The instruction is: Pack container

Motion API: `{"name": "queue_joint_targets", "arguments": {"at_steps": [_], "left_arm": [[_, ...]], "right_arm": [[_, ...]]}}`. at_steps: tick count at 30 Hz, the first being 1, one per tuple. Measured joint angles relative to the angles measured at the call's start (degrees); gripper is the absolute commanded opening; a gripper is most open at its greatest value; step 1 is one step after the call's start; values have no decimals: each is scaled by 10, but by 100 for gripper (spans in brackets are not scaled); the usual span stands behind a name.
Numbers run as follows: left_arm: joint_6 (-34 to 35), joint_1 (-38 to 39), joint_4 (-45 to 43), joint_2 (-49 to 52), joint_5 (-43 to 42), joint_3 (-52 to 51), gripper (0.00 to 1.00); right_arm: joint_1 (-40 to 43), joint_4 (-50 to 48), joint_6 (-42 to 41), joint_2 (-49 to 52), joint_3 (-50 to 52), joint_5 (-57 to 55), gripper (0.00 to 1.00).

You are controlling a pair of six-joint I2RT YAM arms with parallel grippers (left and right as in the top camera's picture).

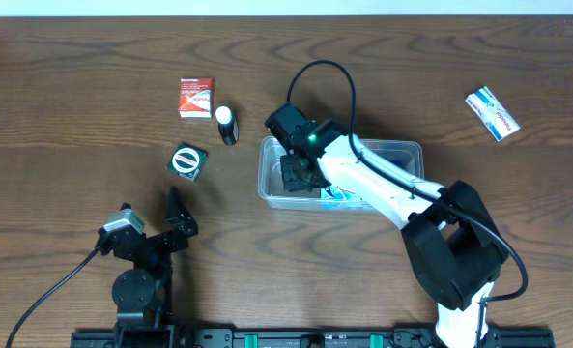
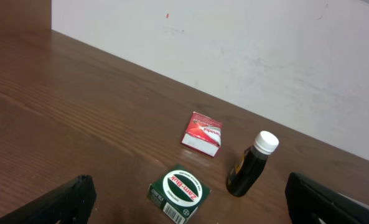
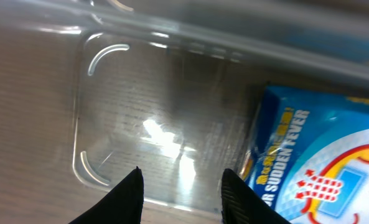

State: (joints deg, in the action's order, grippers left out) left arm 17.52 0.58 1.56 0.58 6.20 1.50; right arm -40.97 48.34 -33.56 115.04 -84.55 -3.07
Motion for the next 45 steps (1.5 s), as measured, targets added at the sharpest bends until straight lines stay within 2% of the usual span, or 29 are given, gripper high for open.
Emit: {"name": "queue_joint_targets", "arguments": {"at_steps": [7,10,12,34,36,40,45], "left_arm": [[0,0,0,0,0,0,98],[0,0,0,0,0,0,98],[0,0,0,0,0,0,98],[0,0,0,0,0,0,98],[0,0,0,0,0,0,98],[0,0,0,0,0,0,98],[0,0,0,0,0,0,98]], "right_arm": [[-8,4,-43,0,0,-18,41],[-8,4,-59,0,0,-24,33],[-8,1,-66,0,1,-26,31],[-8,-30,-79,0,42,-34,36],[-8,-30,-79,0,42,-34,40],[-8,-30,-82,0,42,-34,54],[-8,-30,-81,0,42,-34,56]]}}
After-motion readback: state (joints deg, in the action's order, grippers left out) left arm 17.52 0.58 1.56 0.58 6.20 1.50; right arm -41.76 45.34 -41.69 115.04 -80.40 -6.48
